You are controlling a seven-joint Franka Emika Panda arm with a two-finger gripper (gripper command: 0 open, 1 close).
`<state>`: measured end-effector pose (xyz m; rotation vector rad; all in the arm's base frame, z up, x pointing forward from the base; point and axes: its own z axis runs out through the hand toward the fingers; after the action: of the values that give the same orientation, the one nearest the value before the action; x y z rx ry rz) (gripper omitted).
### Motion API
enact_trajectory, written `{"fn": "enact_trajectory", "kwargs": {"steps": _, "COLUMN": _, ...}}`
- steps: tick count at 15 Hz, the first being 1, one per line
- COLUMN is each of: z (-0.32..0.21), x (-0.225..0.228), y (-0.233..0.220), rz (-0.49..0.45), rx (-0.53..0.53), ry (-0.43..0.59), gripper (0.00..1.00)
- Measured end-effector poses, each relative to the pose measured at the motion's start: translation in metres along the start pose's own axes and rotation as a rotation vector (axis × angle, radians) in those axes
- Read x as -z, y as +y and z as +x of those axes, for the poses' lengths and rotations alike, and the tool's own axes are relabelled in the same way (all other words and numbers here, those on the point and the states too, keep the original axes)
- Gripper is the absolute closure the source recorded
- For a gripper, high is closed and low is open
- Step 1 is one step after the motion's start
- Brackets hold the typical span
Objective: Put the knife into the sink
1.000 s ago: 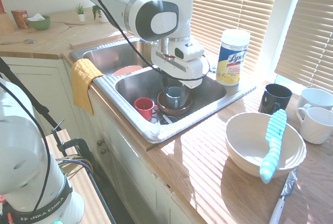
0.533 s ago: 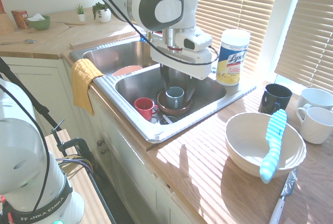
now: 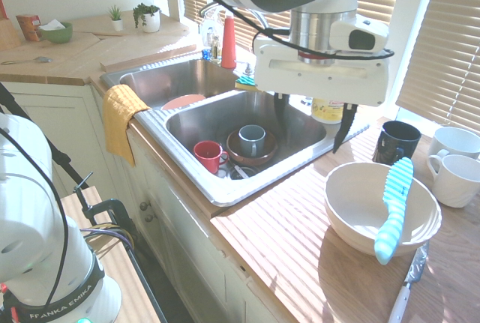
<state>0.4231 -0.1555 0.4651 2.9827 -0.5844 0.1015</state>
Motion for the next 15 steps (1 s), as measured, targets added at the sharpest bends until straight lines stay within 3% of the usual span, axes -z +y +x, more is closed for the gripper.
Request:
{"fn": "enact_trajectory", "kwargs": {"steps": 8, "z": 0.054, "x": -0.025, "y": 0.083, "rz": -0.010, "rx": -0.075, "ry": 0.001, "gripper": 0.00}}
{"fn": "enact_trajectory", "kwargs": {"steps": 14, "z": 0.070, "x": -0.057, "y": 0.100, "rz": 0.022, "rx": -0.074, "ry": -0.050, "gripper": 0.00}}
{"fn": "enact_trajectory", "kwargs": {"steps": 15, "z": 0.071, "x": -0.060, "y": 0.100, "rz": 0.025, "rx": -0.076, "ry": -0.055, "gripper": 1.00}}
